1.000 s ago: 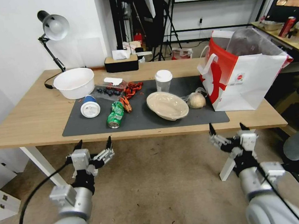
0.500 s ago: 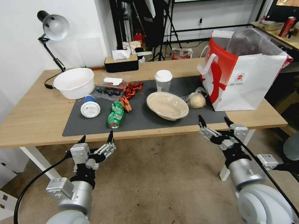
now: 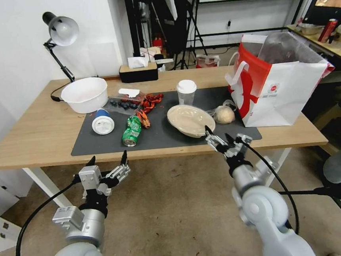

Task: Pick up the trash from the table and place it into the takeout bag.

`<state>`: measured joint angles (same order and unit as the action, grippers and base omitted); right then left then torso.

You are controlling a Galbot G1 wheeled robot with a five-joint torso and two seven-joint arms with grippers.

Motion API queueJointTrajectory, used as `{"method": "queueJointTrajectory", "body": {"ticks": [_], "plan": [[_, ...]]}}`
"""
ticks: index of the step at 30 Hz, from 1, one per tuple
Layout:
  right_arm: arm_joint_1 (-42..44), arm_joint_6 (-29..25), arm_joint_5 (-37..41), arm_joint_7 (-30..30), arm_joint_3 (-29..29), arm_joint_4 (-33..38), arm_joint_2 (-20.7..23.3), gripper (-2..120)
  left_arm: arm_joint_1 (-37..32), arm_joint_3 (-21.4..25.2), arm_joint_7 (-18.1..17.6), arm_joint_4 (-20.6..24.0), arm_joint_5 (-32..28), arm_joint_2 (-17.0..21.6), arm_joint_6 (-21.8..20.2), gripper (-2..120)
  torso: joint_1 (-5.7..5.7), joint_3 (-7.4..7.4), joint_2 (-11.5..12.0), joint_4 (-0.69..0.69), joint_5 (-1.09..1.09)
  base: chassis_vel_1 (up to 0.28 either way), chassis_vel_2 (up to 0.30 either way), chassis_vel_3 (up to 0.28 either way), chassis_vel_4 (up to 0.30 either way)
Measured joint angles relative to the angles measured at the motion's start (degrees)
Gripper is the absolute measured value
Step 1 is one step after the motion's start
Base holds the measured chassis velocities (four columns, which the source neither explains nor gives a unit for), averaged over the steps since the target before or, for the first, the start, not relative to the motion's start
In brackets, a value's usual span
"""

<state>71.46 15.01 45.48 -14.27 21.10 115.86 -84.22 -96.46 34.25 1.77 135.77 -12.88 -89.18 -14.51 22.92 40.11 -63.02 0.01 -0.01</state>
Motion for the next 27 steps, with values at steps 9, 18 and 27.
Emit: {"method": "queueJointTrajectory", "body": {"ticks": [9, 18, 27], "plan": [[-3.3, 1.8, 4.0, -3.7, -0.6, -2.7, -0.8, 86, -0.3, 0.2, 0.0, -0.5, 0.6, -0.3, 1.0, 100, 0.00, 0.00, 0.0, 0.00, 0.00, 0.000, 0.000, 0.000, 0.000], [-3.5, 1.8, 4.8, -3.9, -0.5, -3.4, -1.2, 58, -0.4, 0.0, 0.1, -1.3, 1.4, -0.6, 1.7, 100, 0.00, 0.00, 0.0, -0.01, 0.01, 0.000, 0.000, 0.000, 0.000], [-3.0, 1.4, 4.9, -3.8, 0.2, -3.0, -1.1, 29, -0.2, -0.2, 0.2, -1.5, 1.4, -0.3, 1.7, 100, 0.00, 0.00, 0.0, -0.01, 0.01, 0.000, 0.000, 0.000, 0.000]]}}
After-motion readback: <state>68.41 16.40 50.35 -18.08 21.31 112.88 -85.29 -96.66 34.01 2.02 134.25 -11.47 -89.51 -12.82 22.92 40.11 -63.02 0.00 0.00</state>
